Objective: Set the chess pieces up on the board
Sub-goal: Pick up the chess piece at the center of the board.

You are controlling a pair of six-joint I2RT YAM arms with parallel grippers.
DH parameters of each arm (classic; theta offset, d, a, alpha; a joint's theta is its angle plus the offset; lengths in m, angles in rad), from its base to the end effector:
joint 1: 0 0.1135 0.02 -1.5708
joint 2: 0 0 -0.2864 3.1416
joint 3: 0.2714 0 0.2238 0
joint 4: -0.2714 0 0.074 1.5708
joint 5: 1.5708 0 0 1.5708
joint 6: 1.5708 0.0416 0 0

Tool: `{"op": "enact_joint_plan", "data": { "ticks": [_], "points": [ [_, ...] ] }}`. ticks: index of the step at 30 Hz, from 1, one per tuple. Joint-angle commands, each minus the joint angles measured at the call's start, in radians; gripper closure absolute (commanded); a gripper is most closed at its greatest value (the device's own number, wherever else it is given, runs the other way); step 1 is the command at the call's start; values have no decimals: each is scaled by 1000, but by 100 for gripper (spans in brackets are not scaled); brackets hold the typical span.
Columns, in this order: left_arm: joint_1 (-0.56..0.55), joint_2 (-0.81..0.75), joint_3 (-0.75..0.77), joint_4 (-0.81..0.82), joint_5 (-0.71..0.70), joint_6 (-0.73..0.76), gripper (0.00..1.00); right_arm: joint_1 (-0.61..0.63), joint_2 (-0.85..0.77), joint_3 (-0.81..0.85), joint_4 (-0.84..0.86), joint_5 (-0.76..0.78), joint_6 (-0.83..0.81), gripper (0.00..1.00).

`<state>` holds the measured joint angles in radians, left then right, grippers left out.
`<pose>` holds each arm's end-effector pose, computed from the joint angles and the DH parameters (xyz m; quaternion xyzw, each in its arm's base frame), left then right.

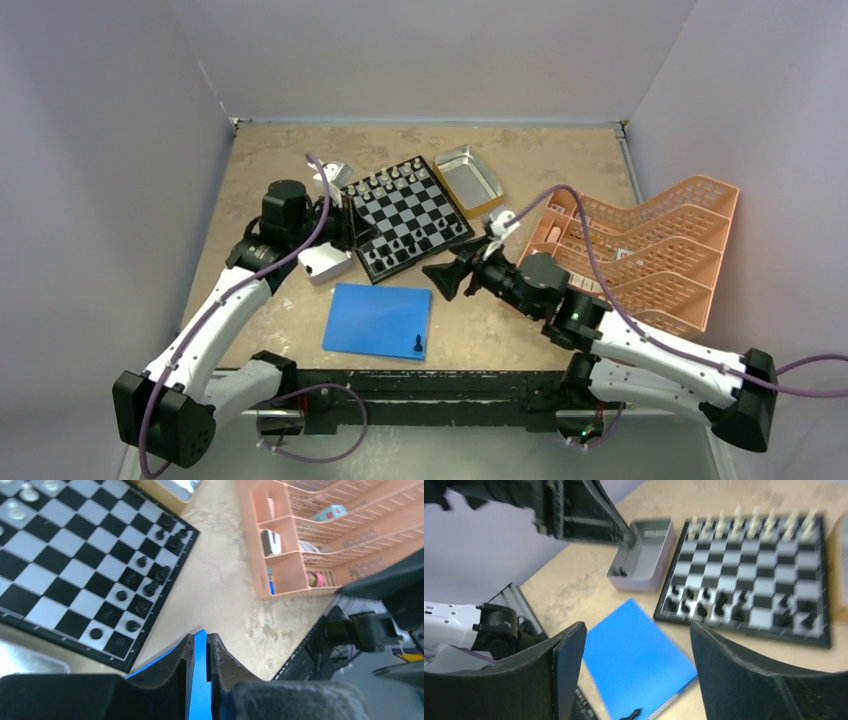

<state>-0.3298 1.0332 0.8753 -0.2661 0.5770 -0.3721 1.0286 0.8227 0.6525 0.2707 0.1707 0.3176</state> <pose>0.1771 -0.0846 0.3401 0.1373 0.8084 -0.4032 0.4062 0.0898 0.1353 0.3576 -0.1733 0.6485 0.4160 0.6135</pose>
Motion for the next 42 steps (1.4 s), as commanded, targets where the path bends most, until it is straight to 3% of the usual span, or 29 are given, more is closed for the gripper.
{"op": "enact_joint_plan", "data": {
  "ticks": [1,4,9,16,20,26,33,42],
  "points": [
    [-4,-46,41,-79,-182,39,84,7,107,42,-104,-19,255,27],
    [-3,-71,37,-138,-239,59,80,10,161,37,-177,-27,413,34],
    [-3,-156,-7,-163,-248,136,66,16,177,1,-267,-1,433,42],
    [-3,-249,-73,-195,-272,220,64,69,252,-9,-488,1,483,56],
    [-3,-286,-114,-181,-286,229,64,93,312,3,-550,57,466,57],
    [-3,-336,-119,-170,-302,236,64,96,435,39,-531,94,513,59],
    [-3,-363,-125,-181,-333,240,64,116,446,6,-433,123,653,60],
    [-3,-361,-132,-185,-355,233,63,128,485,-1,-311,173,671,66]
  ]
}}
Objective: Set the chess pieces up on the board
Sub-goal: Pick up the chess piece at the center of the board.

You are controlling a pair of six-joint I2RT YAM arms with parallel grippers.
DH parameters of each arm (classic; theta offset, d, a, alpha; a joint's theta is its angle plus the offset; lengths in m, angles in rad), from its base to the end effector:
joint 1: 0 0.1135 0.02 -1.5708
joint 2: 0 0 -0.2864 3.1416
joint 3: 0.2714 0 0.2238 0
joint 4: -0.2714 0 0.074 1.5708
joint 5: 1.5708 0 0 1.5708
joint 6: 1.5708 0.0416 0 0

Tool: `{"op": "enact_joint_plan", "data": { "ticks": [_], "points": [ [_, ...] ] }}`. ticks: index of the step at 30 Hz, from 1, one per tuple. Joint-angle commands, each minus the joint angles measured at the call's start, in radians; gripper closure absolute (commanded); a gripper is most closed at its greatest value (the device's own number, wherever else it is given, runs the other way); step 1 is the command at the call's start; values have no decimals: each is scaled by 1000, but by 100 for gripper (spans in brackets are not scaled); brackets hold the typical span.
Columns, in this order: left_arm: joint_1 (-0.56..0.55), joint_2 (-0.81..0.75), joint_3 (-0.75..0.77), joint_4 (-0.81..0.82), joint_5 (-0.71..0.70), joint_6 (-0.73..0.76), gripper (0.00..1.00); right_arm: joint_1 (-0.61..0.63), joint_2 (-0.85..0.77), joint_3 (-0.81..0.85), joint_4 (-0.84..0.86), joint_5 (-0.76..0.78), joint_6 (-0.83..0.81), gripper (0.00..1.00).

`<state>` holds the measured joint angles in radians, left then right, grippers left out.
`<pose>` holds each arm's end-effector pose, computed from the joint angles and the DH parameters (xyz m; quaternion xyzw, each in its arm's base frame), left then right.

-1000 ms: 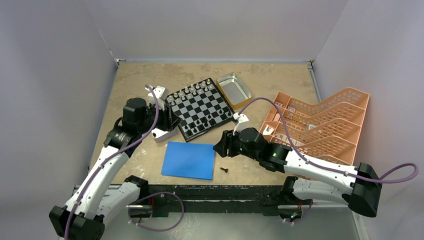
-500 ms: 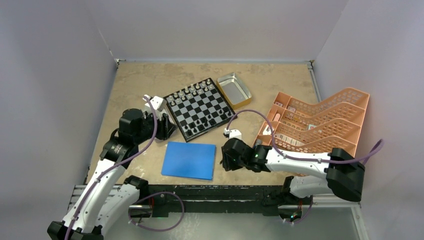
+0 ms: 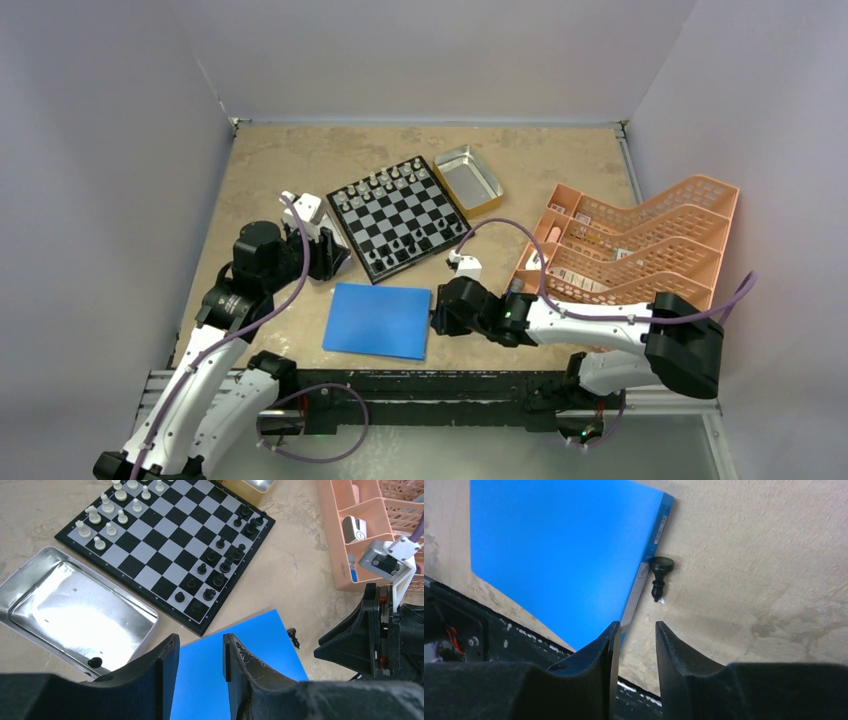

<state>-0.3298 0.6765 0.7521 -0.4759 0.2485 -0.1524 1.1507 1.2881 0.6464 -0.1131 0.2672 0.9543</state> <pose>0.1030 -0.0461 0.3244 0.1415 0.8178 -0.2312 0.5076 0.1046 0.2072 0.2293 -0.0366 0.9105 0.2810 0.3010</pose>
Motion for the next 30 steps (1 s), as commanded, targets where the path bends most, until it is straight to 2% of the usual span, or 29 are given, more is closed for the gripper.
{"op": "enact_joint_plan", "data": {
  "ticks": [1,23,30],
  "points": [
    [-3,-5,-8,25,-27,13,63,5,26,9,76,91,35,66],
    [-2,-18,-14,28,-29,-8,61,14,242,49,131,140,21,73],
    [-3,-3,0,30,23,-38,60,19,240,66,67,189,19,88]
  ]
}}
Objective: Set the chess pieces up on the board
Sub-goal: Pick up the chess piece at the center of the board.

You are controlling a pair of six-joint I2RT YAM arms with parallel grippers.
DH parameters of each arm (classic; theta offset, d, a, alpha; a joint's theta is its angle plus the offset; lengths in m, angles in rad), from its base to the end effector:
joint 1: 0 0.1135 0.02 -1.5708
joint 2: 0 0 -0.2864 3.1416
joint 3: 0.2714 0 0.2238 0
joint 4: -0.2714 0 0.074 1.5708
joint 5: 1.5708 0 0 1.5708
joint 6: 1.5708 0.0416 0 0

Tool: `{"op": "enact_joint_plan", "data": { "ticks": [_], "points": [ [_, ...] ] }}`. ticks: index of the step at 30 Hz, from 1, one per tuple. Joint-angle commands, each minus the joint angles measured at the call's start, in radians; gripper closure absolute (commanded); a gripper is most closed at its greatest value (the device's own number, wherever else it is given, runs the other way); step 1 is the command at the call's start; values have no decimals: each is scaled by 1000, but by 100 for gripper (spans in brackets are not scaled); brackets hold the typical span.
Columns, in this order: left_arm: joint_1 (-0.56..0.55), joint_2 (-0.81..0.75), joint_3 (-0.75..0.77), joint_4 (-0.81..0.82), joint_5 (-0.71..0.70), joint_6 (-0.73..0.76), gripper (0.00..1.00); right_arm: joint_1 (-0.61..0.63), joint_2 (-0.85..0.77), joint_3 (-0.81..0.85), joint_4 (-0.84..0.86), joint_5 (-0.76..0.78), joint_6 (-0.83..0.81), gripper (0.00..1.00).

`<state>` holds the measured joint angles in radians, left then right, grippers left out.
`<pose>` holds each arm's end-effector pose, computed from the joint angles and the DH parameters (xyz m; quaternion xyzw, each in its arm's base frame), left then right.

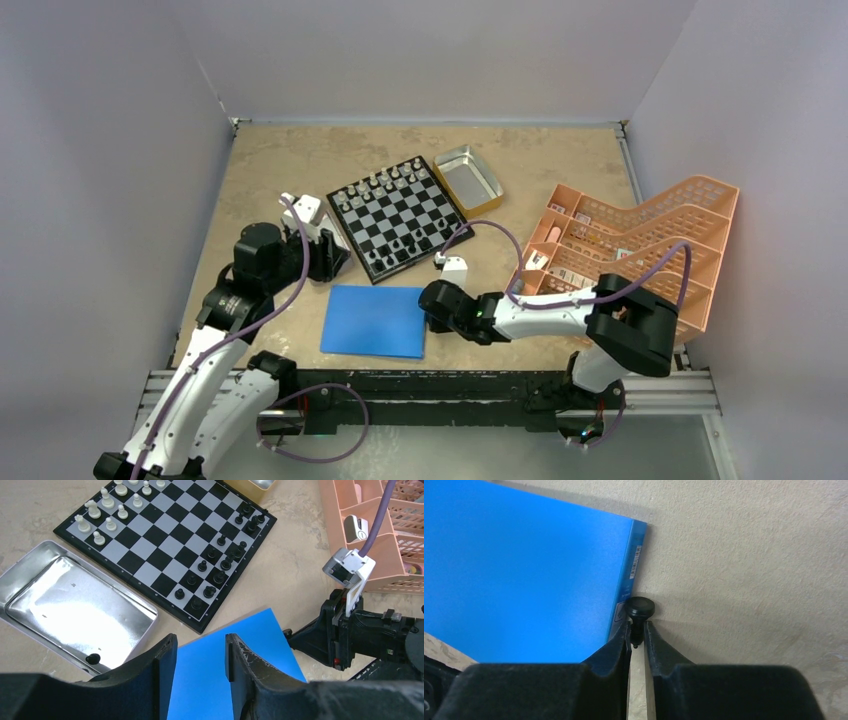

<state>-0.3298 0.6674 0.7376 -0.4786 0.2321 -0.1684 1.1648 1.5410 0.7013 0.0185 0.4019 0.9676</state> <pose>0.1019 -0.0450 0.3203 0.1303 0.8224 -0.2282 0.5046 0.1242 0.2477 0.1971 -0.0170 0.9146 0.2242 0.3360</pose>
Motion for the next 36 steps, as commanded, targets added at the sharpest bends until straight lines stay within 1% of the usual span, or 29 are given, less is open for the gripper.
{"op": "enact_joint_plan", "data": {
  "ticks": [1,2,5,8,9,10,14,17,19,23,25,29,31,34,36],
  "points": [
    [-3,11,21,29,64,-21,60,5,-31,8,-69,53,-1,90],
    [-3,17,25,33,121,-9,60,4,-49,5,-75,48,-10,93],
    [-3,39,24,89,366,58,60,5,-114,-8,-86,18,-39,98],
    [-4,69,25,145,568,87,59,3,-175,-28,-77,8,-74,100],
    [-4,78,25,157,621,109,54,4,-196,-32,-79,8,-80,100],
    [-5,87,27,166,657,119,52,3,-209,-34,-81,11,-87,100],
    [-5,109,36,174,692,162,51,3,-255,-40,-75,-3,-115,100],
    [-5,111,22,176,730,284,54,3,-292,-41,-64,-50,-139,100],
    [-5,100,14,135,804,448,57,3,-330,-32,-59,-108,-163,100],
    [-9,19,-21,16,940,842,56,4,-441,-13,-24,-269,-253,100],
    [-9,-24,-35,-4,972,955,55,3,-492,-7,-23,-309,-286,100],
    [-10,-11,-29,-40,1033,1096,54,2,-547,33,-1,-398,-341,100],
    [-14,12,-24,-56,1058,1156,55,3,-556,53,5,-472,-351,100],
    [-38,45,-43,-40,1036,1199,57,2,-549,63,40,-533,-376,100],
    [-68,59,-40,-45,1012,1218,58,2,-525,79,48,-542,-388,100]
  ]
}}
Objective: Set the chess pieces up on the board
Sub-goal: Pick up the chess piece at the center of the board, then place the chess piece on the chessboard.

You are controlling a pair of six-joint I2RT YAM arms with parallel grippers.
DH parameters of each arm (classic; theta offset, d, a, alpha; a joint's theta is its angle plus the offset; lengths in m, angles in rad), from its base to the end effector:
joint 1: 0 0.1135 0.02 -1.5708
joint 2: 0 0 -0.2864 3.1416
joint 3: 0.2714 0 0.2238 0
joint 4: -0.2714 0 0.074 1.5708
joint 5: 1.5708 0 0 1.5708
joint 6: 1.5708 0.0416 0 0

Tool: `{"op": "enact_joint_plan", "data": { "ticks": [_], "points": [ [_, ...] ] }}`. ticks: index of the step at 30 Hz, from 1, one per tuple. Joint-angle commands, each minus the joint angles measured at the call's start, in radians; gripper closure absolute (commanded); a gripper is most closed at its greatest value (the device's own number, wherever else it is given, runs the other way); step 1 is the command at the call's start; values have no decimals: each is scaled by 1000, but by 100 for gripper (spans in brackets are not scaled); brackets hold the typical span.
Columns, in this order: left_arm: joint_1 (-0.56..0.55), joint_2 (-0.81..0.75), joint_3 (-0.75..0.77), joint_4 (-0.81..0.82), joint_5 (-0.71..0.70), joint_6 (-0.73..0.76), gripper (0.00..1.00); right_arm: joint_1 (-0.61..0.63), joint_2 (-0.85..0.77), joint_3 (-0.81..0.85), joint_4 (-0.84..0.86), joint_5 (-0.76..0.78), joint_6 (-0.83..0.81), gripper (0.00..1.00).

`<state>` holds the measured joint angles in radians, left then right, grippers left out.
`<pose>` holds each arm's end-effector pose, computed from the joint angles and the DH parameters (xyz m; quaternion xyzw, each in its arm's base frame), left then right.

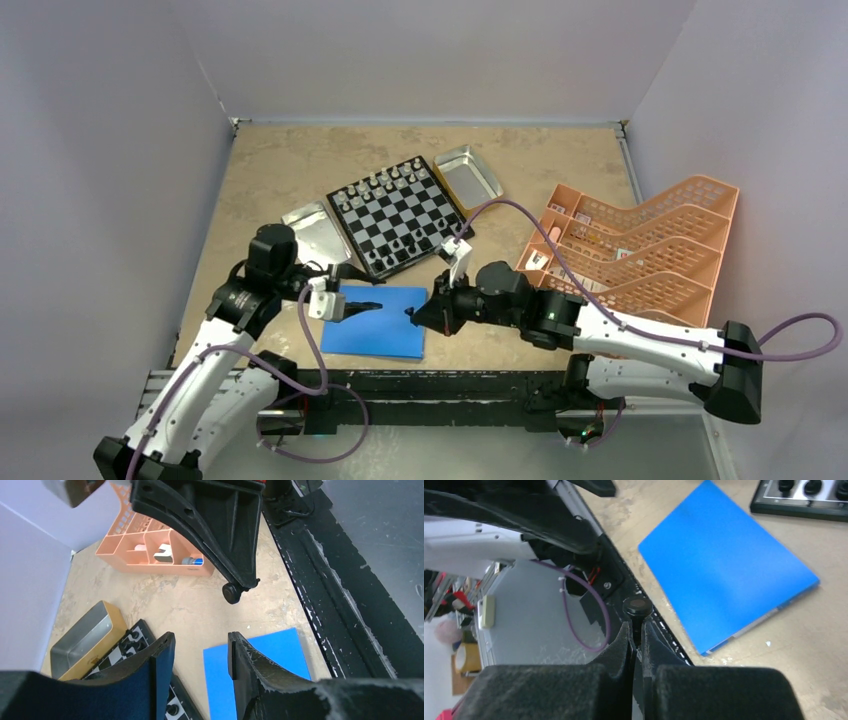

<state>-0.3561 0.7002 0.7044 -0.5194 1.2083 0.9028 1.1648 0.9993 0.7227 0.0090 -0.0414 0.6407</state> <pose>0.0741 -0.0691 0.3152 0.6498 0.4063 -0.3606 0.5316 0.0775 0.1847 0.3227 -0.2181 0.7646 0.4862 0.3627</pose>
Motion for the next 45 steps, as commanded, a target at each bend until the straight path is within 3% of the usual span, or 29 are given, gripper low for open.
{"op": "enact_joint_plan", "data": {
  "ticks": [1,9,19,30,45],
  "points": [
    [-54,30,-2,-9,32,152,58,2,34,70,57,-108,-67,100],
    [-124,100,2,-51,-61,209,59,-9,142,142,96,-177,-92,100],
    [-144,133,21,-89,-100,235,59,-29,146,160,24,-101,-99,100],
    [-148,193,70,-159,-12,317,60,-58,154,167,36,-138,-117,100],
    [-151,186,58,-120,-29,320,61,-71,238,202,49,-217,-129,100]
  ]
}}
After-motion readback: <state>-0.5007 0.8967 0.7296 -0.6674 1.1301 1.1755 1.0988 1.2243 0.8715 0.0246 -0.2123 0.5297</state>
